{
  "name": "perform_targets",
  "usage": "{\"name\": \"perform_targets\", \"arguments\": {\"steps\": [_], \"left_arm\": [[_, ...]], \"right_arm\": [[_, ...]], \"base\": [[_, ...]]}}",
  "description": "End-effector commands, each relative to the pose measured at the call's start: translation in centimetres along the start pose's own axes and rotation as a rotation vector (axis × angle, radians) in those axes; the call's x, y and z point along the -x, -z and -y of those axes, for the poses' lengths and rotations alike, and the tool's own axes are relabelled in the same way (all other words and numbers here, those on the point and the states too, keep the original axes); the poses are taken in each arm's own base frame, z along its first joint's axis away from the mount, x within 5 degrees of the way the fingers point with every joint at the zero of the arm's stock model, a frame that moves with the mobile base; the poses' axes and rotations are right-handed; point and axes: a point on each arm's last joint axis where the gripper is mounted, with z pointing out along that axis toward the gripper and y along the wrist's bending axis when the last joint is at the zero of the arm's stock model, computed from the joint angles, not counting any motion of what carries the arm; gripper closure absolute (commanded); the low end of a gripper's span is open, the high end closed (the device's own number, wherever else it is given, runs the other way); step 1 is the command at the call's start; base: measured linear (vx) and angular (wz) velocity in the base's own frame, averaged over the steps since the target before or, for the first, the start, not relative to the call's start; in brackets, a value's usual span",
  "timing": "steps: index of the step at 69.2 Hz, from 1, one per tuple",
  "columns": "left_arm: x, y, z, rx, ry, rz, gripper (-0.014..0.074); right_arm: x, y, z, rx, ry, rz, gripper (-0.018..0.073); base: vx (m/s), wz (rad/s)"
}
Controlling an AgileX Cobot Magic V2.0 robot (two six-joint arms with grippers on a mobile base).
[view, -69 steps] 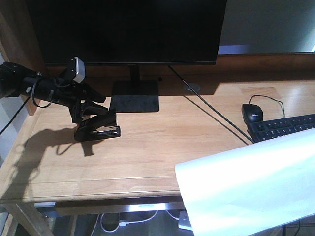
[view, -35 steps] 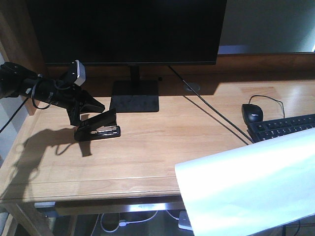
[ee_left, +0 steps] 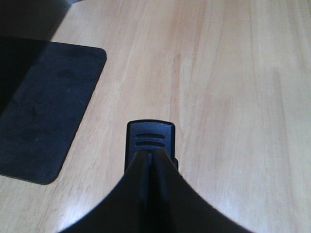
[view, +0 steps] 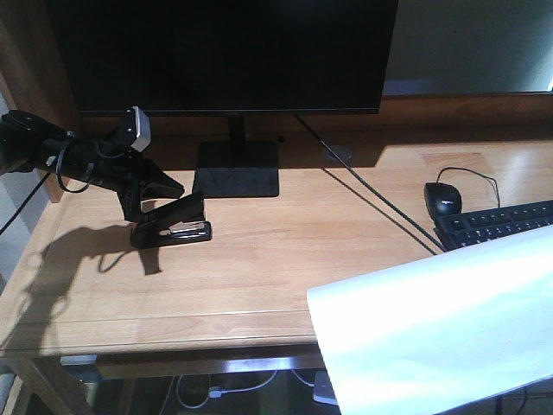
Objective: Grab stapler and paper to desk for stapling
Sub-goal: 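Set the stapler down near the monitor stand and hold the left gripper above it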
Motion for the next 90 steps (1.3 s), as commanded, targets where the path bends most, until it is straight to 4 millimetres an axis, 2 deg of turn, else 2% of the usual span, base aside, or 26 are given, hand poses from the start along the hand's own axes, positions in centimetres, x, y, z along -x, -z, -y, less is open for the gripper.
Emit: {"name": "perform_targets", "arguments": {"steps": [1, 90], "left_arm": [[3.58, 2.07, -0.27, 0.065, -0.038, 0.069, 0.0603], [3.62, 2.11, -0.2, 0.056, -0.036, 0.075, 0.0603]], "right_arm": [[0.47, -0.39, -1.02, 0.07, 0.018, 0.023, 0.0561], [0.47, -0.39, -1.04, 0.072, 0.018, 0.024, 0.0561]], "base": [[0.0, 0.0], [0.0, 0.0]]}}
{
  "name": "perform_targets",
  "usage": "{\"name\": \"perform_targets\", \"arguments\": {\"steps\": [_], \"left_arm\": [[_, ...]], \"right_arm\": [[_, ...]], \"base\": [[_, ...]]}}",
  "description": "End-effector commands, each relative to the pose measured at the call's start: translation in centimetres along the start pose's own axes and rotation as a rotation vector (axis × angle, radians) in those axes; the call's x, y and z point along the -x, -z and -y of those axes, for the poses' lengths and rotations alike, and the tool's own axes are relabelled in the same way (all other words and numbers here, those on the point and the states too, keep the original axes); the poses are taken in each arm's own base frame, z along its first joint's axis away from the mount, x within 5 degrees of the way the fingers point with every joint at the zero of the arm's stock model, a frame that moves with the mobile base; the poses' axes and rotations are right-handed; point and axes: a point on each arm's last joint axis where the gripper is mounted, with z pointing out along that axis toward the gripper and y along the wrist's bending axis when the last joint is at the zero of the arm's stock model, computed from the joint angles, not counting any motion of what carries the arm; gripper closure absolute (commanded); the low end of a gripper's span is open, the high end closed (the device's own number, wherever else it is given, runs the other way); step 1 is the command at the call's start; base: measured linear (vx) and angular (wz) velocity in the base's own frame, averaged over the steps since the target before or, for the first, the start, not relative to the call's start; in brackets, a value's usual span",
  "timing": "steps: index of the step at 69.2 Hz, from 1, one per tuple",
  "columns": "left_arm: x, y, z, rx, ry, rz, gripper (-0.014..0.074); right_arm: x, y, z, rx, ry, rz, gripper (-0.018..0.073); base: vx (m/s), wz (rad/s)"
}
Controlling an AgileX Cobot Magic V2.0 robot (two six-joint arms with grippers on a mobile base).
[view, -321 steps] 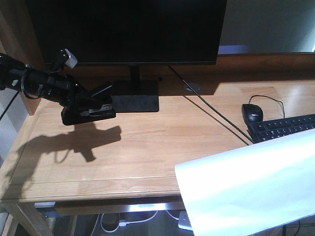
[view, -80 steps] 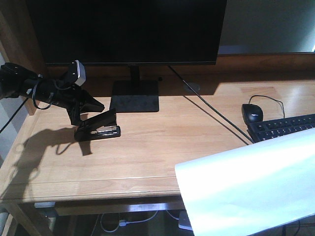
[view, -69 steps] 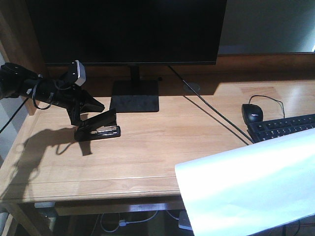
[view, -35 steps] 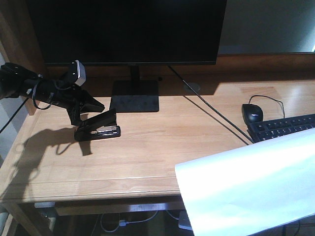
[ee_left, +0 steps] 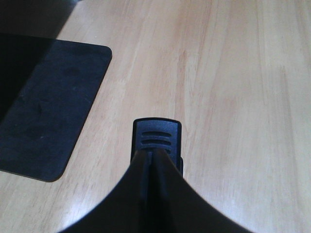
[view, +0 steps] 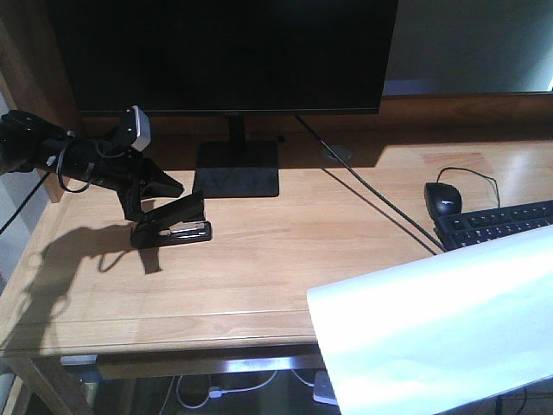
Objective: Grab stapler and paper to desk for stapling
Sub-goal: 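Set the stapler down near the monitor stand and hold the left gripper above it, then bring the right gripper with the white paper over the desk beside the stapler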
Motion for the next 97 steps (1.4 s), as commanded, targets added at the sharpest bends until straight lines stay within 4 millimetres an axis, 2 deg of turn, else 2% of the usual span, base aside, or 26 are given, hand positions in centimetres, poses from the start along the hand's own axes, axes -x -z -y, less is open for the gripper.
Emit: {"name": "perform_targets", "arguments": {"steps": [1, 28, 43, 63, 84, 97], "left_arm": [[3.6, 2.1, -0.1, 0.045, -0.037, 0.079, 0.0603], [3.6, 2.1, -0.1, 0.045, -0.037, 0.079, 0.0603], [3.6, 2.1, -0.1, 0.045, -0.037, 0.079, 0.0603], [3.6, 2.1, -0.1, 0.045, -0.037, 0.079, 0.0603], [3.6, 2.1, -0.1, 0.045, -0.037, 0.079, 0.0603], [3.6, 2.1, -0.1, 0.045, -0.037, 0.079, 0.0603]], "right_arm": [[0.5, -0.4, -1.0, 0.072, 0.018, 0.024, 0.0561], [1.0, -0.4, -0.9, 0.054, -0.042, 0.079, 0.0561], [1.0, -1.1, -1.3, -0.001, 0.101, 0.023, 0.0561], [0.5, -4.9, -1.8, -0.131, 0.245, -0.253, 0.0561], [-1.8, -9.2, -0.7, -0.158, 0.314, -0.699, 0.0561], [-2.6, -12.2, 0.8, -0.196, 0.362, -0.963, 0.0561]], "base": [[0.0, 0.0], [0.0, 0.0], [0.0, 0.0], [0.0, 0.0], [0.0, 0.0], [0.0, 0.0]]}}
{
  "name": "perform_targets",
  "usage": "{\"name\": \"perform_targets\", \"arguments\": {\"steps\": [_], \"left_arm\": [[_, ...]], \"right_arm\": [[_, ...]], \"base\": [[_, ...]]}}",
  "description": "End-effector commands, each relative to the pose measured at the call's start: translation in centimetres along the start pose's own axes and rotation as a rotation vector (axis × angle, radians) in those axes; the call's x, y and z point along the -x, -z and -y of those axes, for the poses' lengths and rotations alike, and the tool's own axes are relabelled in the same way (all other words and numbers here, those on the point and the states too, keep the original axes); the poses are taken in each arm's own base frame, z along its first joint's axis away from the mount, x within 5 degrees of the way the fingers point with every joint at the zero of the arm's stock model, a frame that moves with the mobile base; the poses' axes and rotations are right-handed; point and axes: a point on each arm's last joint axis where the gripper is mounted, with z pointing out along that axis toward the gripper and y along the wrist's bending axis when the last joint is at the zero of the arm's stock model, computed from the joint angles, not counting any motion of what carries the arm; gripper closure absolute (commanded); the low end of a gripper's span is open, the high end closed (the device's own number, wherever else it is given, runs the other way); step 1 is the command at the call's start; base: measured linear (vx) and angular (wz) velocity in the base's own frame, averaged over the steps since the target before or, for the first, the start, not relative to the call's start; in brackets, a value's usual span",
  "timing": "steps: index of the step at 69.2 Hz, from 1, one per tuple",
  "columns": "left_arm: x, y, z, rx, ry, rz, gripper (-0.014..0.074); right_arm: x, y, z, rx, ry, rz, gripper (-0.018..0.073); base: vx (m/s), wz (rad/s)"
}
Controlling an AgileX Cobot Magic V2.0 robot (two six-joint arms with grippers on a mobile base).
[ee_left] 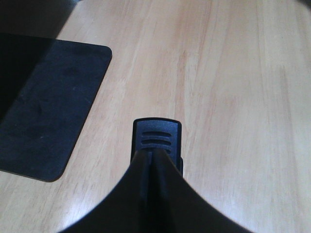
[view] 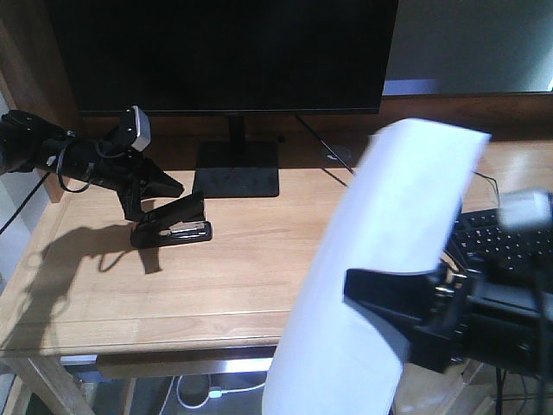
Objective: Grab stapler and paper to desk for stapling
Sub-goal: 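Bring the right gripper with the white paper over the desk beside the stapler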
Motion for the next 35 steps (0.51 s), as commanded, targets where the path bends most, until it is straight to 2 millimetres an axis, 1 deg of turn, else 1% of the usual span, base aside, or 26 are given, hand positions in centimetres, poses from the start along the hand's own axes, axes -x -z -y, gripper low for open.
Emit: {"name": "perform_targets", "arguments": {"steps": [1, 7, 14, 17, 24, 35], "left_arm": [[3.6, 2.1, -0.1, 0.045, -0.037, 0.079, 0.0603], [3.6, 2.1, -0.1, 0.045, -0.037, 0.079, 0.0603], [3.6, 2.1, -0.1, 0.045, -0.037, 0.079, 0.0603], [3.6, 2.1, -0.1, 0.045, -0.037, 0.079, 0.0603], [3.6, 2.1, -0.1, 0.045, -0.037, 0.079, 0.0603], [3.6, 2.1, -0.1, 0.045, -0.037, 0.079, 0.0603]], "right_arm": [[1.9, -0.9, -0.3, 0.023, 0.035, -0.076, 0.0561], [2.9, -2.4, 0.1, 0.052, 0.036, -0.132, 0.0561], [3.8, -4.5, 0.7, 0.081, 0.018, -0.186, 0.0561], [4.1, -5.5, 0.7, 0.101, 0.024, -0.208, 0.0561], [4.1, -8.1, 0.6, 0.142, 0.049, -0.265, 0.0561], [3.7, -12.2, -0.7, 0.213, 0.094, -0.343, 0.0561]], "base": [[0.0, 0.0], [0.0, 0.0], [0.0, 0.0], [0.0, 0.0], [0.0, 0.0], [0.0, 0.0]]}}
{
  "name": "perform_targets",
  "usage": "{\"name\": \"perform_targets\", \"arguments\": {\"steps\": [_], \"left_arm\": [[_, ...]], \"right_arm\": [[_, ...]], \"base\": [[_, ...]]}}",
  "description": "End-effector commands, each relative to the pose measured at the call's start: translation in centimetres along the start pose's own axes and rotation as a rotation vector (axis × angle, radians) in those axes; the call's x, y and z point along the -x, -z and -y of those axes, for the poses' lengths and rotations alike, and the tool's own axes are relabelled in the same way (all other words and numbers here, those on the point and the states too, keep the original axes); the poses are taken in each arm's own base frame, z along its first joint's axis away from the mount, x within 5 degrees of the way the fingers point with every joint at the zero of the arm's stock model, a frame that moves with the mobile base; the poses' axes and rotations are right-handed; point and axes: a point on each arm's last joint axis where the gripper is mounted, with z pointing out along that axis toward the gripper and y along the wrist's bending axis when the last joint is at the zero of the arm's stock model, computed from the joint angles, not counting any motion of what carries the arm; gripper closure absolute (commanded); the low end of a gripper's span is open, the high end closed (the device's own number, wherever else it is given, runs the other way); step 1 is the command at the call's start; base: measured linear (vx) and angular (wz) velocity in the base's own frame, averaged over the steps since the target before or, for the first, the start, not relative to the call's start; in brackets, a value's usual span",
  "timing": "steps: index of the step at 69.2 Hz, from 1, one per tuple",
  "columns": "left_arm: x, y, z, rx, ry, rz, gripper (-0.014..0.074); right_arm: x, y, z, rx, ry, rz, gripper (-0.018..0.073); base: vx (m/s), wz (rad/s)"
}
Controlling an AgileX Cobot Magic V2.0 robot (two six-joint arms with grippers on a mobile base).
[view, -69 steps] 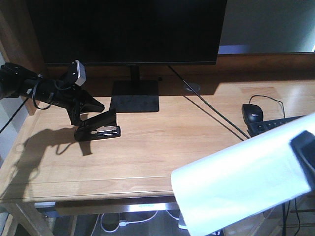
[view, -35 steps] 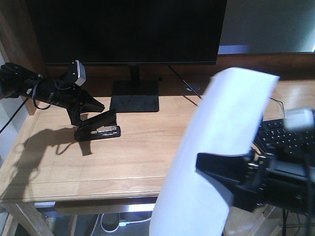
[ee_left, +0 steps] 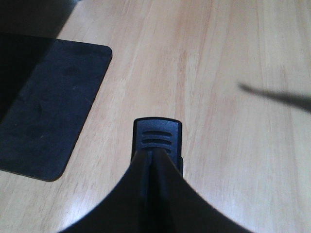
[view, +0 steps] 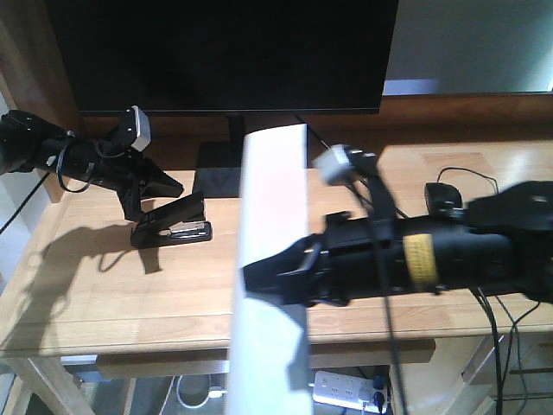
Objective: Grab stapler and paper to desk for stapling
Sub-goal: 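Bring the right gripper with the white paper over the desk beside the stapler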
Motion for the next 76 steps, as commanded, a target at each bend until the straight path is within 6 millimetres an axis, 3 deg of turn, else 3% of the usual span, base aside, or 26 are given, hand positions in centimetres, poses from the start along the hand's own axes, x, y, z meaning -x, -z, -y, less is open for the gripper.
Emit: {"name": "perform_targets", "arguments": {"steps": [1, 14, 43, 50, 76], "left_arm": [[3.6, 2.1, -0.1, 0.045, -0.038, 0.079, 0.0603], [3.6, 2.1, -0.1, 0.045, -0.038, 0.079, 0.0603], [3.6, 2.1, -0.1, 0.045, -0.038, 0.079, 0.0603], [3.6, 2.1, -0.1, 0.045, -0.038, 0.079, 0.0603], [3.6, 2.1, -0.1, 0.045, -0.038, 0.079, 0.0603]], "right_arm": [[1.5, -1.4, -1.3, 0.038, 0.087, -0.007, 0.0561], [2.2, -4.3, 1.1, -0.057, 0.073, -0.009, 0.0561], [0.5, -8.0, 11.2, -0.604, 0.044, 0.037, 0.0561], [0.3, -8.1, 12.3, -0.68, 0.012, 0.059, 0.0561], [0.9, -7.1, 13.4, -0.84, 0.035, 0.131, 0.0561]], "base": [[0.0, 0.0], [0.0, 0.0], [0.0, 0.0], [0.0, 0.0], [0.0, 0.0]]}}
